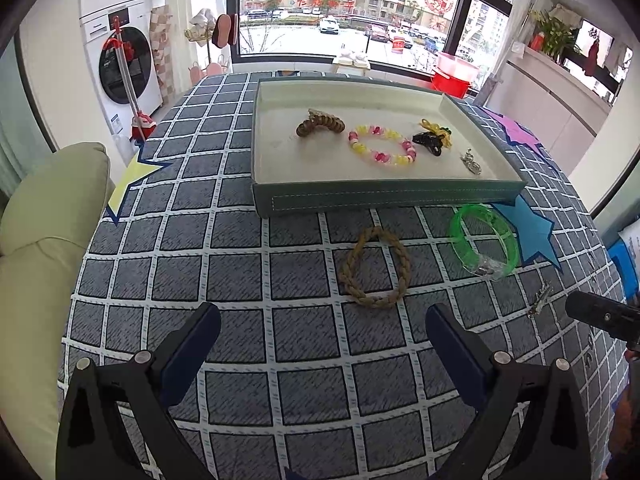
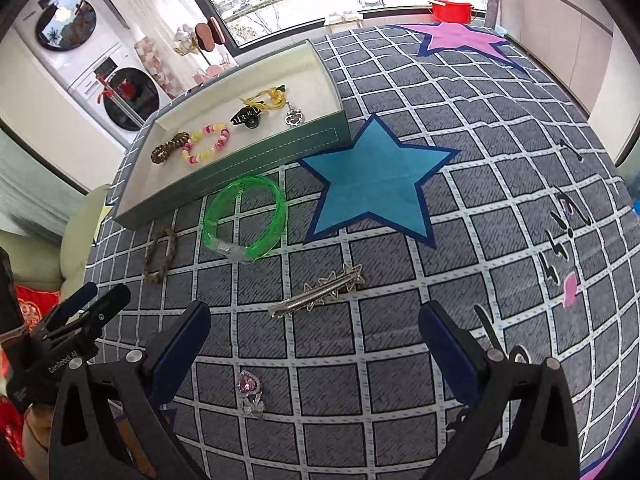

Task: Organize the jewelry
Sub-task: 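Grasp the brown braided rope ring with the left tool while the right tool grasps the green bangle, then lift both held items and carry them over the tray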

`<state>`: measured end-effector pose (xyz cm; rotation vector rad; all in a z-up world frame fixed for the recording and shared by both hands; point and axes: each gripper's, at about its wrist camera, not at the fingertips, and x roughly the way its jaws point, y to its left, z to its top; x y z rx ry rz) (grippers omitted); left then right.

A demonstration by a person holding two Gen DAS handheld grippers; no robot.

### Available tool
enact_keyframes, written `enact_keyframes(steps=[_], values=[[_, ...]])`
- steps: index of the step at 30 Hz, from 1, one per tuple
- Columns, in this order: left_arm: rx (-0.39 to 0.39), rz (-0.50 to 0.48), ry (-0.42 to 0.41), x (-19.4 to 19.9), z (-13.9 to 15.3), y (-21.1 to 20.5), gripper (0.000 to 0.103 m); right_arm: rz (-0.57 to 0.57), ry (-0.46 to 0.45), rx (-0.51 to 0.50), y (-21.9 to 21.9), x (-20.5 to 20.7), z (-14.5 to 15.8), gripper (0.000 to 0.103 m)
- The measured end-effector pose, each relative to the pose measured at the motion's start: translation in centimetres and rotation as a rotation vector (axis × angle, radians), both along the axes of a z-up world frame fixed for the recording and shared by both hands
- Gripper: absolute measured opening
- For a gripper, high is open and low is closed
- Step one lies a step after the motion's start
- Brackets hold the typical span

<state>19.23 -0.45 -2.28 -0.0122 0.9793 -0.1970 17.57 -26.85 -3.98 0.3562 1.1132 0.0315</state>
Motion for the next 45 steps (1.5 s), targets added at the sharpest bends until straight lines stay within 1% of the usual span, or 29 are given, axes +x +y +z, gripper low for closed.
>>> enact_keyframes(steps=[8, 19, 20, 21, 24, 25, 26, 29, 30, 31, 32, 33, 34, 35, 36, 38, 39, 40, 41, 42, 43, 44, 45], values=[[0.012, 0.012, 0.002, 1.4, -0.4, 0.0, 0.103, -0.006, -0.001, -0.019, 0.0, 1.9, 0.0, 0.103], [0.048, -0.030, -0.003, 3.3, -0.9, -1.6, 0.103, -0.012, 0.012, -0.056, 0.2, 5.7, -0.8, 0.103], [0.050, -0.033, -0.001, 3.4, -1.0, -1.7, 0.103, -0.012, 0.015, -0.063, 0.3, 6.0, -1.0, 0.100], [0.054, -0.040, 0.008, 3.6, -1.2, -1.9, 0.099, -0.008, 0.020, -0.069, 0.5, 6.3, -1.2, 0.094], [0.060, -0.049, 0.020, 3.8, -1.6, -2.3, 0.099, 0.006, 0.034, -0.092, 1.1, 6.9, -1.8, 0.083], [0.062, -0.053, 0.020, 3.7, -1.7, -2.3, 0.095, 0.013, 0.037, -0.099, 1.3, 7.0, -1.9, 0.082], [0.064, -0.061, 0.021, 3.7, -1.8, -2.5, 0.093, 0.026, 0.030, -0.128, 1.8, 7.1, -2.0, 0.080], [0.071, -0.074, 0.014, 3.6, -1.7, -2.8, 0.092, 0.071, 0.024, -0.185, 2.8, 7.3, -2.0, 0.073], [0.077, -0.081, 0.010, 3.6, -1.7, -3.0, 0.090, 0.090, 0.022, -0.206, 3.3, 7.3, -2.1, 0.070], [0.081, -0.092, 0.005, 3.5, -1.6, -3.2, 0.084, 0.100, 0.021, -0.220, 3.6, 7.4, -2.0, 0.068], [0.080, -0.102, 0.004, 3.5, -1.6, -3.4, 0.083, 0.111, 0.020, -0.238, 3.9, 7.4, -2.0, 0.064], [0.082, -0.110, 0.003, 3.4, -1.5, -3.6, 0.079, 0.123, 0.017, -0.265, 4.3, 7.3, -2.1, 0.060], [0.089, -0.119, 0.000, 3.4, -1.5, -3.8, 0.075, 0.133, 0.014, -0.284, 4.6, 7.3, -2.1, 0.058], [0.094, -0.130, -0.005, 3.2, -1.4, -4.0, 0.073, 0.145, 0.008, -0.290, 4.8, 7.3, -2.0, 0.054], [0.094, -0.140, -0.006, 3.2, -1.3, -4.1, 0.068, 0.153, 0.006, -0.291, 4.9, 7.3, -2.0, 0.050], [0.087, -0.160, -0.005, 3.0, -1.2, -4.4, 0.056, 0.166, 0.005, -0.291, 5.2, 7.4, -1.9, 0.045], [0.081, -0.172, -0.004, 2.9, -1.2, -4.5, 0.040, 0.174, 0.004, -0.290, 5.3, 7.4, -1.9, 0.039], [0.091, -0.177, 0.000, 2.9, -1.2, -4.7, 0.028, 0.179, 0.002, -0.291, 5.4, 7.4, -1.9, 0.036], [0.111, -0.177, 0.000, 2.8, -1.3, -4.8, 0.026, 0.188, 0.000, -0.293, 5.6, 7.3, -1.8, 0.029], [0.117, -0.181, -0.008, 2.8, -1.4, -4.8, 0.026, 0.196, -0.002, -0.292, 5.8, 7.2, -1.8, 0.020], [0.113, -0.182, -0.008, 2.8, -1.4, -4.8, 0.018, 0.200, -0.005, -0.293, 5.9, 7.1, -1.8, 0.016], [0.095, -0.182, -0.006, 2.7, -1.3, -4.6, 0.018, 0.199, -0.007, -0.302, 6.2, 7.0, -1.6, 0.010], [0.066, -0.184, 0.002, 2.8, -1.2, -4.3, 0.018, 0.200, -0.011, -0.307, 6.2, 6.9, -1.6, 0.007]])
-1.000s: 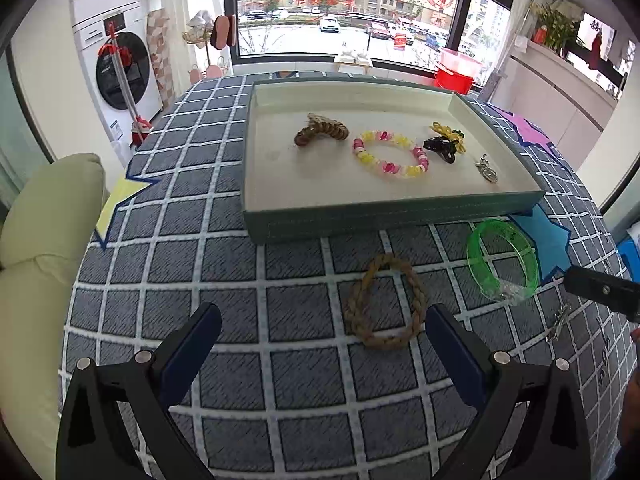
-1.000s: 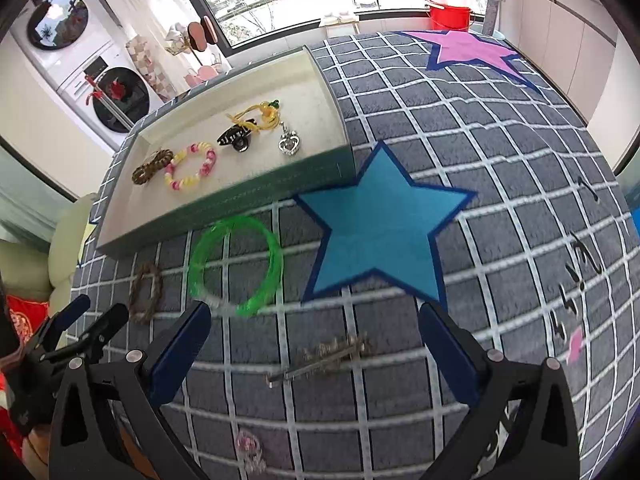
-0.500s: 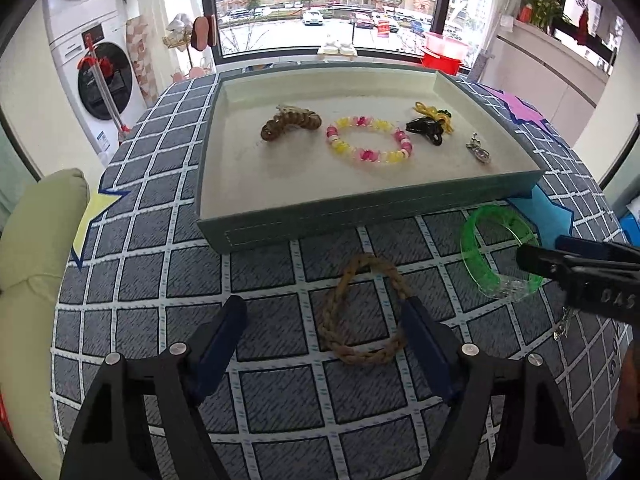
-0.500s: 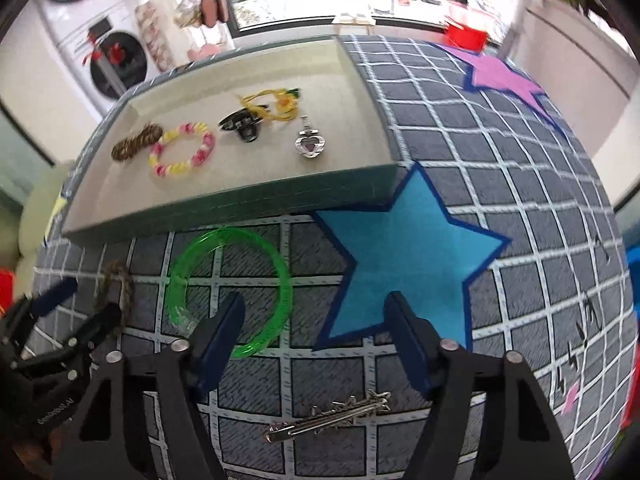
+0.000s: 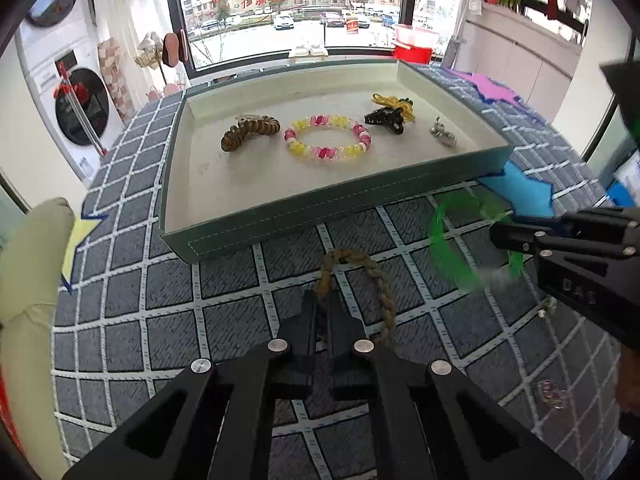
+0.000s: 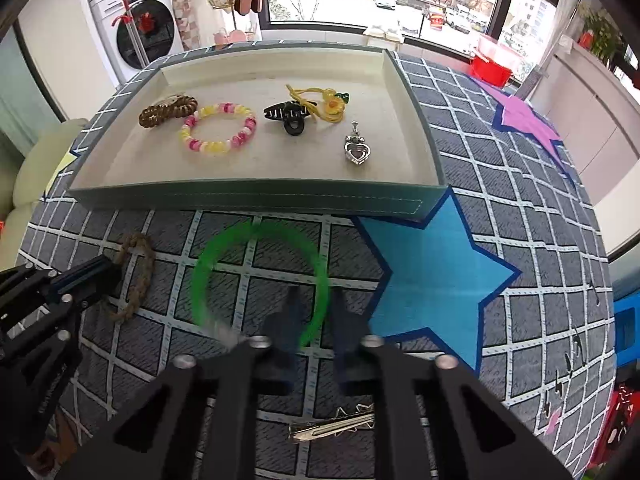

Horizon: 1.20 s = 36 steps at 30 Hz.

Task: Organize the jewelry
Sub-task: 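Lift both held items and carry them over the tray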

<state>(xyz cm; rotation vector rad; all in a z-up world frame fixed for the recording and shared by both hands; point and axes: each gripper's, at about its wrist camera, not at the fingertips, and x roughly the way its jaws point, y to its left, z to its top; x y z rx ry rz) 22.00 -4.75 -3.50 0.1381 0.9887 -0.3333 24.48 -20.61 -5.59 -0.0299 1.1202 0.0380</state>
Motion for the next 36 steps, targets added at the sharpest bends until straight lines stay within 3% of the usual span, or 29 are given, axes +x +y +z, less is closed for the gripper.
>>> enact_keyframes(steps=[11, 21, 29, 36], values=[[-0.085, -0.001, -0.021, -1.2, 2.0, 1.3, 0.018, -0.029, -0.051, 0.046, -1.8, -1.5, 1.7, 0.007], [-0.161, 0.009, -0.097, -1.7, 6.1, 2.4, 0.018, -0.056, -0.088, 0.121, -3.7, -2.2, 4.5, 0.007], [-0.157, 0.023, -0.162, 0.7, 9.0, 2.7, 0.018, -0.055, -0.139, 0.136, -4.4, -0.2, 7.4, 0.008], [-0.170, 0.064, -0.169, 4.6, 10.2, 3.1, 0.018, -0.042, -0.166, 0.120, -4.1, 3.6, 9.2, 0.007]])
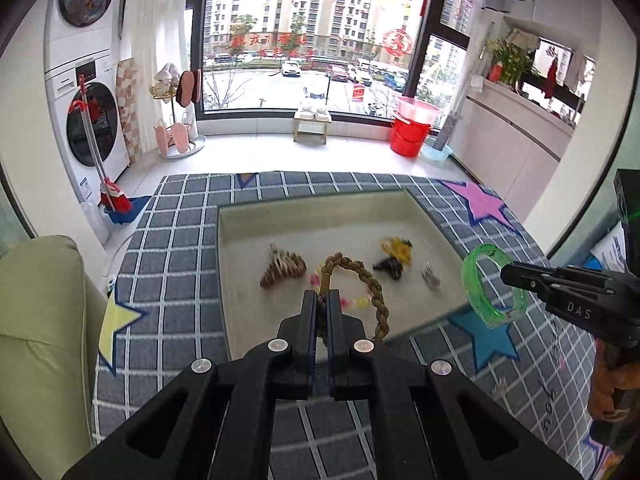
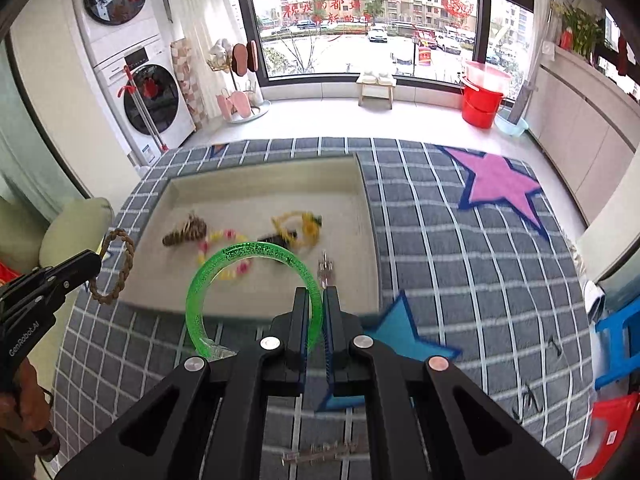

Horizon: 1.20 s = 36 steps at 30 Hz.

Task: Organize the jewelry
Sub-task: 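Lift both held items and carry them over the tray, then lower both items into the tray and open both tools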

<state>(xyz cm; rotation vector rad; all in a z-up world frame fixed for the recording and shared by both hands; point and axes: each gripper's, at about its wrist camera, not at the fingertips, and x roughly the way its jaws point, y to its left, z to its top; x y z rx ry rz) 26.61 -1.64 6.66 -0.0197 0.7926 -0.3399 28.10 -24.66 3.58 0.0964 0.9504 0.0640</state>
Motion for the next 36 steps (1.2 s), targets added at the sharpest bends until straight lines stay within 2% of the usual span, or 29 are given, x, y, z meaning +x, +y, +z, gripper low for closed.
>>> enact_keyframes(steps=[7, 18, 24, 36], values=[[0.027, 0.010, 0.014, 4.0, -0.7, -1.5, 0.018, -0.010, 0.012, 0.009, 0.5, 4.1, -0.8, 0.007], [0.087, 0.012, 0.103, 8.8, -5.2, -4.6, 0.018, -0.047, 0.072, 0.034, 0.5, 8.8, -4.9, 0.007], [0.128, 0.002, 0.122, 9.3, -7.0, -5.1, 0.018, -0.052, 0.092, 0.025, 0.5, 10.0, -6.7, 0.007], [0.226, -0.012, 0.102, 8.6, -7.7, -6.6, 0.018, -0.038, 0.130, 0.022, 0.9, 10.5, -8.3, 0.009]])
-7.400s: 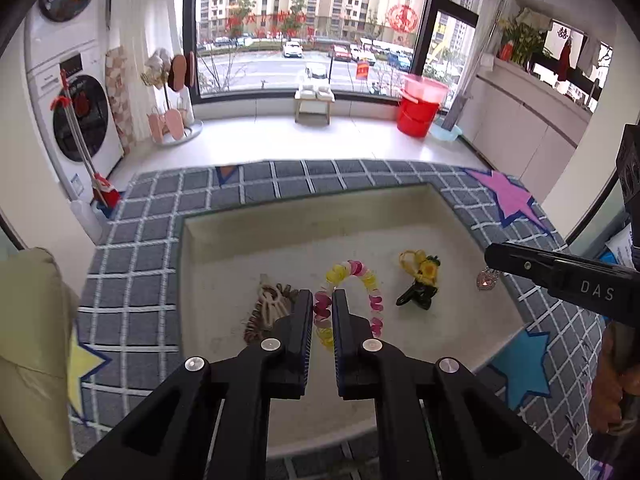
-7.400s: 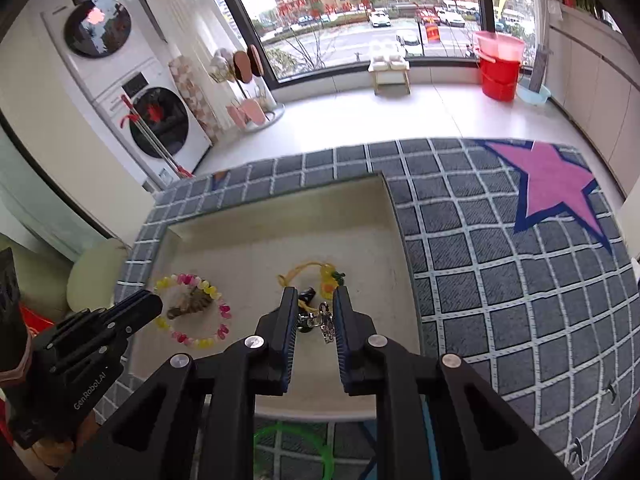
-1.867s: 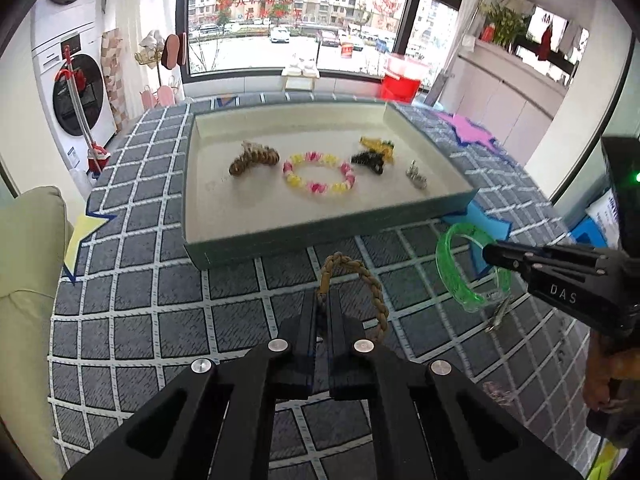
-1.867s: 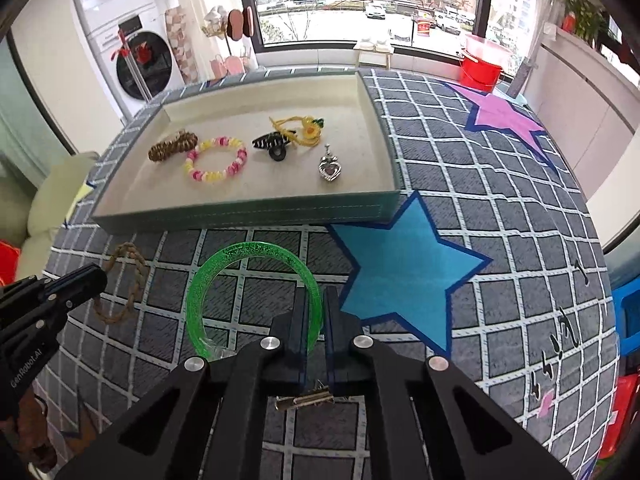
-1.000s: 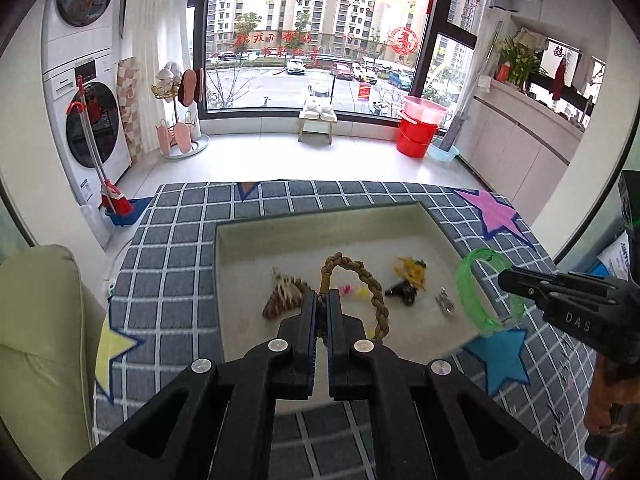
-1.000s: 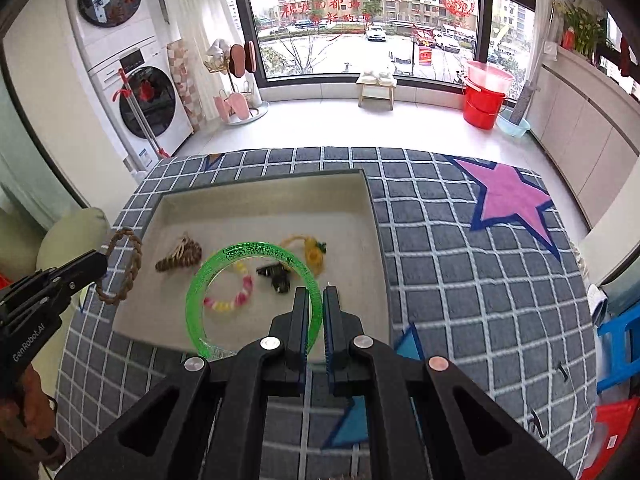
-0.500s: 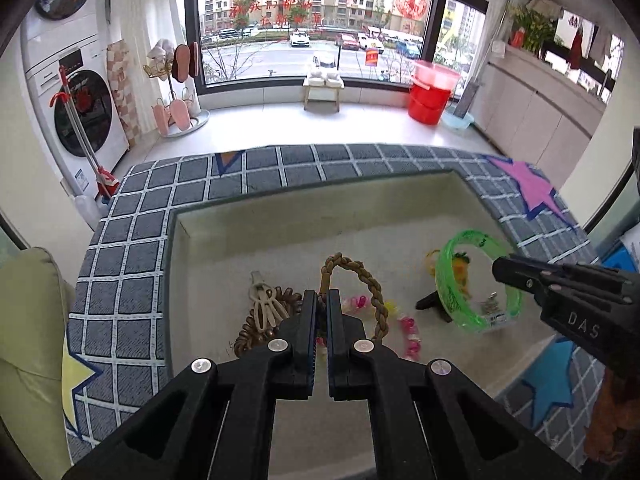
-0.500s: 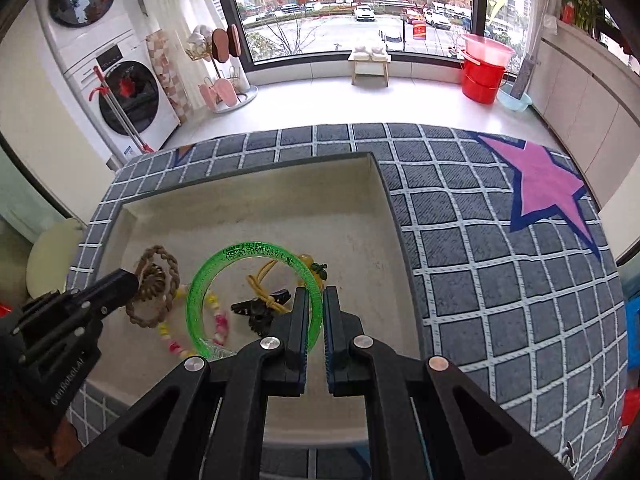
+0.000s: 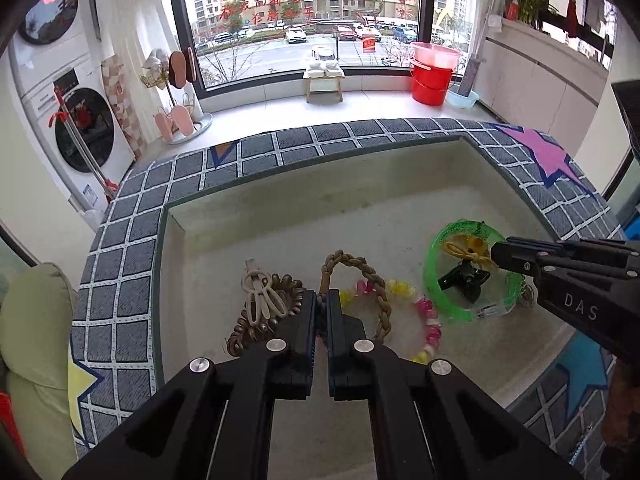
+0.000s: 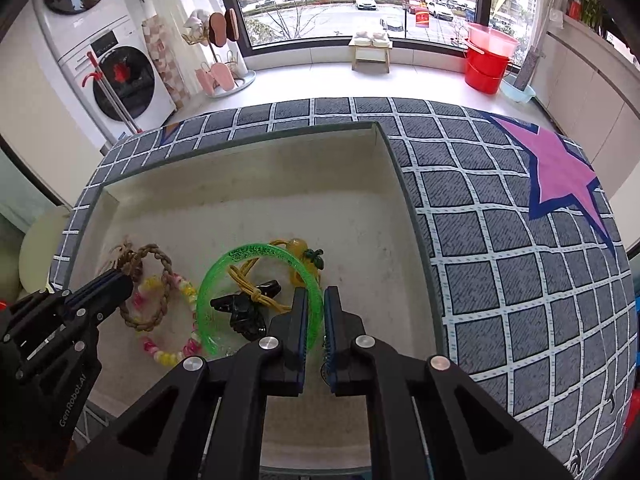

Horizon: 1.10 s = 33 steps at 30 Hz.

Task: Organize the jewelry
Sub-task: 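Lower both items into the tray and open both tools, then withdraw both open tools from the tray back over the tablecloth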

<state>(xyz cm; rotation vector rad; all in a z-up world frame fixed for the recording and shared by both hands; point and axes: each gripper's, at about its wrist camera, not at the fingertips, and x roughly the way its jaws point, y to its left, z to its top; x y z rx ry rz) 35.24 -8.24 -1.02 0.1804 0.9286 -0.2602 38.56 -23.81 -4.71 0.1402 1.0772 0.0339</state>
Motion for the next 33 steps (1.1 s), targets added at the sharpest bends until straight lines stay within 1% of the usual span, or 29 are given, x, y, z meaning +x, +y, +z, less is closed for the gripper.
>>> enact_keyframes(steps=[4, 7, 8, 9, 11, 13, 20, 29, 33], values=[[0.015, 0.002, -0.007, -0.3, 0.1, -0.1, 0.018, 0.009, 0.008, 0.009, 0.1, 0.0, 0.0, 0.009], [0.005, 0.011, -0.008, -0.5, 0.4, 0.0, 0.018, 0.011, 0.009, 0.023, 0.0, -0.1, 0.1, 0.012], [0.004, 0.016, -0.009, -0.5, 0.5, 0.1, 0.018, 0.013, 0.005, 0.033, 0.0, -0.3, 0.2, 0.020], [0.007, 0.021, -0.004, -0.6, 0.5, 0.1, 0.018, 0.012, 0.000, 0.039, -0.1, -0.4, 0.4, 0.034], [0.015, 0.026, -0.002, -0.6, 0.6, 0.1, 0.018, 0.004, -0.014, 0.042, -0.3, -0.6, 0.7, 0.055], [0.025, 0.033, -0.012, -0.7, 0.7, 0.0, 0.018, 0.000, -0.040, 0.055, -0.4, -1.0, 1.3, 0.056], [0.021, 0.041, -0.027, -1.0, 1.3, 0.2, 0.018, -0.011, -0.082, 0.084, -0.8, -2.3, 2.9, 0.056], [-0.005, 0.074, -0.059, -1.6, 2.9, 0.9, 0.018, -0.037, -0.093, 0.117, -1.6, -4.6, 3.7, 0.057], [-0.021, 0.086, -0.062, -1.6, 3.4, 1.4, 0.018, -0.046, -0.092, 0.147, -2.0, -5.5, 3.8, 0.061]])
